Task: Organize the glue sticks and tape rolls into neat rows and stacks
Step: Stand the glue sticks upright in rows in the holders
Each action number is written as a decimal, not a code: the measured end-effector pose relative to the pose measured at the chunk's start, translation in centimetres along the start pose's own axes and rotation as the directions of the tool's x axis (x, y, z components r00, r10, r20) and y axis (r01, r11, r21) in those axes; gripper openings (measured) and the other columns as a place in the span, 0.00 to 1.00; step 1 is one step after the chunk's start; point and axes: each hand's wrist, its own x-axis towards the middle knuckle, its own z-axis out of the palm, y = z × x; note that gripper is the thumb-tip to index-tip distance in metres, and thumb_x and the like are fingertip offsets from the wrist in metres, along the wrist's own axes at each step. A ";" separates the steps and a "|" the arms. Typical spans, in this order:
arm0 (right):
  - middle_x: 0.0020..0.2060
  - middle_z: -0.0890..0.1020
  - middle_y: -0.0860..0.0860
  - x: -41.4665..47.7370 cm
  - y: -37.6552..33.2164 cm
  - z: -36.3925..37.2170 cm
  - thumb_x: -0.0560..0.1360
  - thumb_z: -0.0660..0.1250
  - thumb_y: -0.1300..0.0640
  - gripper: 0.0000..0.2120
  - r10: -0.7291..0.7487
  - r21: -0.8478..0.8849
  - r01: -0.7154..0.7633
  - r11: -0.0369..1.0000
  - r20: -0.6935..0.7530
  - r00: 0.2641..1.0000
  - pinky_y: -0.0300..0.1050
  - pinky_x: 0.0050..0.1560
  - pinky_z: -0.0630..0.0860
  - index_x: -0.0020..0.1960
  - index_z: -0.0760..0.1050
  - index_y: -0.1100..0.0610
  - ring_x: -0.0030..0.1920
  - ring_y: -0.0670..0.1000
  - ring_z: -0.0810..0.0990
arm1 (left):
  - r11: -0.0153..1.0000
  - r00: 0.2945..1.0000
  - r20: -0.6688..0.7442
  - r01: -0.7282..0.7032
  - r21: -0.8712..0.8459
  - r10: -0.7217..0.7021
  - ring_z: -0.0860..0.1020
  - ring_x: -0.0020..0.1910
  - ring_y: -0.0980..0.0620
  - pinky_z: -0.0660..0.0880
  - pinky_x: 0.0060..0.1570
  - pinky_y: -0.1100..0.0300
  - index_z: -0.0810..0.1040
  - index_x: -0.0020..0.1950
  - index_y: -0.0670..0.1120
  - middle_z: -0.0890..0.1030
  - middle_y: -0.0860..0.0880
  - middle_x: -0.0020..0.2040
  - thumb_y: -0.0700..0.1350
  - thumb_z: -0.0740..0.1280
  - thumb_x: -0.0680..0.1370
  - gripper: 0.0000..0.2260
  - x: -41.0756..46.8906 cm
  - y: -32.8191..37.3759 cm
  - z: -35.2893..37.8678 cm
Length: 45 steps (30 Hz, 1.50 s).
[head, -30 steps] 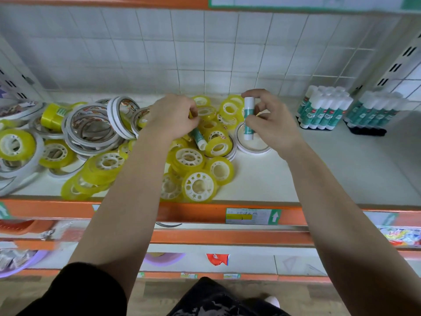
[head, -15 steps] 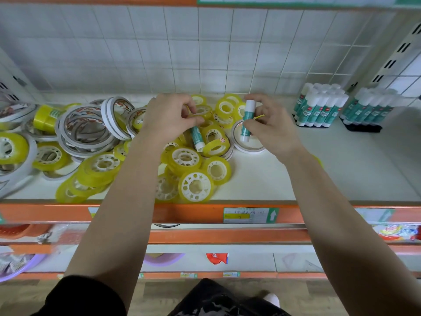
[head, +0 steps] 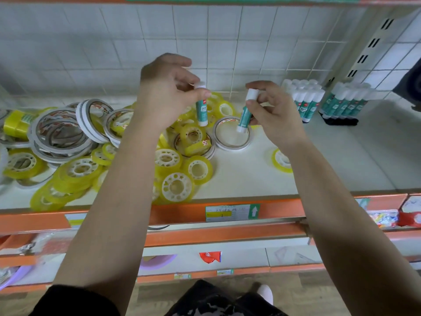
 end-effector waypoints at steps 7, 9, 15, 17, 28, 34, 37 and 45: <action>0.37 0.73 0.67 0.1 0.6 -5.5 0.74 0.66 0.61 0.11 0.016 -0.031 -0.016 0.999 0.008 1.000 0.53 0.45 0.79 0.53 0.75 0.50 0.39 0.56 0.75 | 0.998 0.999 0.043 0.010 -0.062 -0.007 0.83 0.36 0.60 0.78 0.41 0.63 0.83 0.41 0.47 0.83 0.54 0.38 0.47 0.78 0.68 0.07 -0.1 4.2 6.0; 0.37 0.75 0.68 0.0 0.7 -7.4 0.72 0.70 0.59 0.09 0.045 -0.058 -0.047 0.997 -0.030 0.999 0.53 0.39 0.77 0.49 0.75 0.48 0.36 0.59 0.75 | 0.998 0.998 0.056 0.009 -0.065 -0.005 0.82 0.35 0.59 0.78 0.41 0.62 0.82 0.41 0.47 0.84 0.53 0.37 0.49 0.77 0.69 0.08 0.0 5.1 8.2; 0.35 0.74 0.56 0.0 2.2 -14.0 0.71 0.74 0.62 0.13 0.102 -0.078 -0.109 0.991 -0.085 0.991 0.38 0.30 0.70 0.45 0.69 0.54 0.29 0.49 0.78 | 0.983 0.992 0.124 0.056 -0.173 -0.034 0.78 0.32 0.60 0.73 0.38 0.65 0.82 0.42 0.47 0.83 0.52 0.36 0.48 0.76 0.69 0.07 0.1 7.3 14.8; 0.35 0.74 0.52 0.0 2.8 -16.3 0.70 0.73 0.63 0.14 0.131 -0.077 -0.141 0.987 -0.123 0.984 0.38 0.29 0.70 0.44 0.68 0.55 0.28 0.48 0.78 | 0.975 0.989 0.139 0.075 -0.210 -0.047 0.77 0.32 0.60 0.72 0.38 0.65 0.82 0.42 0.48 0.82 0.53 0.36 0.47 0.76 0.69 0.06 0.1 8.1 16.8; 0.47 0.80 0.58 1.4 4.6 -24.7 0.72 0.71 0.70 0.09 0.167 -0.092 -0.173 0.981 -0.069 0.984 0.44 0.39 0.82 0.48 0.76 0.58 0.35 0.55 0.85 | 0.967 0.990 0.112 0.109 -0.232 -0.085 0.76 0.30 0.57 0.71 0.34 0.64 0.80 0.41 0.52 0.81 0.53 0.36 0.47 0.75 0.71 0.04 0.6 10.9 24.1; 0.40 0.81 0.51 2.6 6.5 -25.3 0.71 0.67 0.65 0.10 0.088 -0.245 -0.106 0.964 -0.083 0.993 0.49 0.40 0.83 0.50 0.76 0.55 0.36 0.50 0.84 | 0.953 0.989 0.068 0.147 -0.264 -0.133 0.79 0.36 0.52 0.73 0.33 0.70 0.81 0.44 0.46 0.83 0.43 0.44 0.40 0.74 0.73 0.04 0.3 11.7 26.0; 0.35 0.81 0.45 2.8 7.1 -24.6 0.71 0.69 0.64 0.08 -0.030 -0.347 0.002 0.938 -0.074 0.997 0.35 0.38 0.77 0.49 0.78 0.57 0.33 0.38 0.78 | 0.957 0.990 0.050 0.137 -0.257 -0.128 0.81 0.38 0.47 0.75 0.37 0.65 0.81 0.43 0.49 0.83 0.47 0.43 0.42 0.74 0.73 0.04 0.2 11.3 26.4; 0.38 0.81 0.53 3.3 8.4 -23.3 0.69 0.69 0.66 0.08 -0.175 -0.441 0.144 0.886 -0.030 0.984 0.45 0.42 0.79 0.47 0.80 0.61 0.36 0.51 0.82 | 0.957 0.986 0.038 0.165 -0.239 -0.160 0.82 0.42 0.51 0.81 0.47 0.50 0.82 0.45 0.47 0.83 0.54 0.42 0.41 0.74 0.73 0.04 -0.4 11.0 26.3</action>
